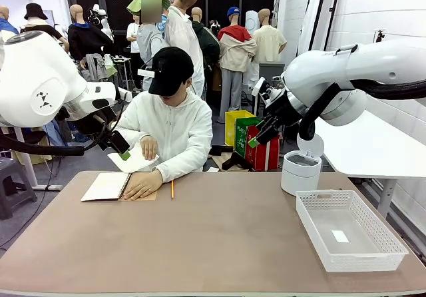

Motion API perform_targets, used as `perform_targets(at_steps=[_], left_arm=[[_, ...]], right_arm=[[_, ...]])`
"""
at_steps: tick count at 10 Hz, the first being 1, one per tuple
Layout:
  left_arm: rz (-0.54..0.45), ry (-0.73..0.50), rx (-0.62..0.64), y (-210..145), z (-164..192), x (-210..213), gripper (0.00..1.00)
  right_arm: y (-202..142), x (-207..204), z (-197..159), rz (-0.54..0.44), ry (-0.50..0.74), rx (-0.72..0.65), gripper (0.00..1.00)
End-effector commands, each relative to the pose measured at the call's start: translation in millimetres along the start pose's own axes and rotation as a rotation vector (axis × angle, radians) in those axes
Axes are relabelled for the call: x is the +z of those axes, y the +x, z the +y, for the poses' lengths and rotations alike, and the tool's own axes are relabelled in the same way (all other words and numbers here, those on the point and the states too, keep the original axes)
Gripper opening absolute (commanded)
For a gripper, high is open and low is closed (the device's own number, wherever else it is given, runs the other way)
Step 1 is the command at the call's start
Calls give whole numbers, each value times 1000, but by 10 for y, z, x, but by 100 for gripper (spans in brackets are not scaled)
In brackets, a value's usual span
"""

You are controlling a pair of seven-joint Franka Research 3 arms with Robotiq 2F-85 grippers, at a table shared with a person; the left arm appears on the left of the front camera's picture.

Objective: Sort the paper based on its condition.
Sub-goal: If a person hands you a paper, place it in the Organizing basket , and if it's crumpled, put it in the Trash can.

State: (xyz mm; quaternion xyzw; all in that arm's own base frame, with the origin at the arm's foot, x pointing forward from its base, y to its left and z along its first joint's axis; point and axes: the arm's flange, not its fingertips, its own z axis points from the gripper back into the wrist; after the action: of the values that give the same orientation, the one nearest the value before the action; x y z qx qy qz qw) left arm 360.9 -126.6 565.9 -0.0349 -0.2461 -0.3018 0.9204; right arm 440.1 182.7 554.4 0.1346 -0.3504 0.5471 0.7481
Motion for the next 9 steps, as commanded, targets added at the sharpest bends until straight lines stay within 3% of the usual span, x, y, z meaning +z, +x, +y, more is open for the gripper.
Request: perform_targets(at_steps=[1, 9], left_arm=[[-4, -4, 1, -2, 6, 11, 100], [-4, -4, 1, -2, 6, 11, 100]], right_arm=[[-1, 4, -4, -1, 1, -1, 100], [-1, 4, -4, -1, 1, -1, 100]])
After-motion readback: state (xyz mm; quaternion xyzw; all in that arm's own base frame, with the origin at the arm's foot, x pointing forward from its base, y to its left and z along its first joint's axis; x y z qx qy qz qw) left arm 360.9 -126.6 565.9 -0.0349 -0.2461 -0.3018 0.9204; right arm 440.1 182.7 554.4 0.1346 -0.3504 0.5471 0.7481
